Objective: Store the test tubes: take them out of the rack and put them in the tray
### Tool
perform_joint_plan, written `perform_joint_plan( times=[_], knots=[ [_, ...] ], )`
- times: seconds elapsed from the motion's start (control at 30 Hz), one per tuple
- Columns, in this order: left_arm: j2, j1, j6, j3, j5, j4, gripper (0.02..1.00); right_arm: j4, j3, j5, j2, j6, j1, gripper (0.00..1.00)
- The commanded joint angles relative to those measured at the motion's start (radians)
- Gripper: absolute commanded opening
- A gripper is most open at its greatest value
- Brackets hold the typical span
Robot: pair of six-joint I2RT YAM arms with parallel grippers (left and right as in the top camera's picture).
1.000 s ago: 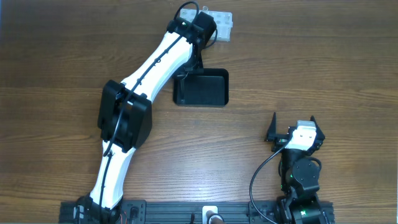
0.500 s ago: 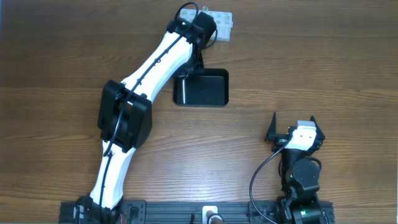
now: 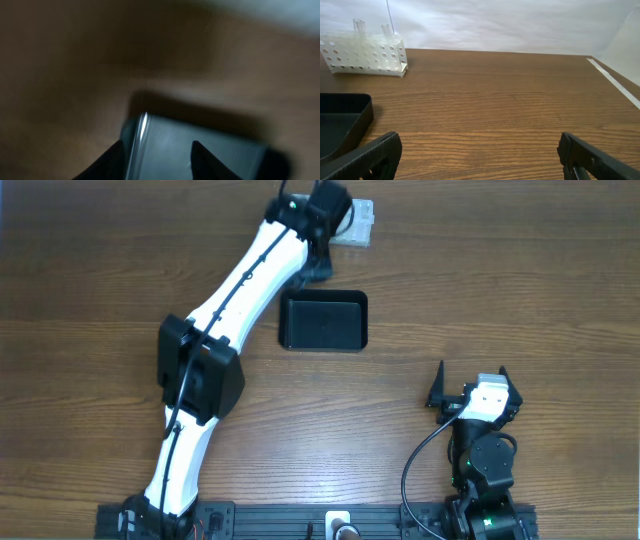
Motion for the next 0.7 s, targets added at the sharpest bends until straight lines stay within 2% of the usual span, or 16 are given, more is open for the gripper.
perform_joint_plan(
  times=[0.03,0.2,0.37,0.6,0.7],
  knots=[
    [-0.070,-0.009,0.109,0.132,-0.150,0.084,0.457,-0.001,-0.006,0.013,-0.010,0.006,-0.005,0.993],
    [-0.053,0.004,0.309,0.134,-0.125,0.286,0.461,-0.001,-0.006,0.012,-0.010,0.006,-0.005,0.993],
    [-0.013,0.044,0.421,0.134,-0.048,0.393,0.474,-0.001,-0.006,0.012,-0.010,0.006,-0.005,0.993],
    [0.055,0.125,0.483,0.134,0.172,0.450,0.474,-0.001,-0.006,0.012,-0.010,0.006,-0.005,0.993],
    [0.087,0.149,0.571,0.134,0.286,0.490,0.507,-0.001,-0.006,0.012,-0.010,0.006,-0.005,0.991]
  ],
)
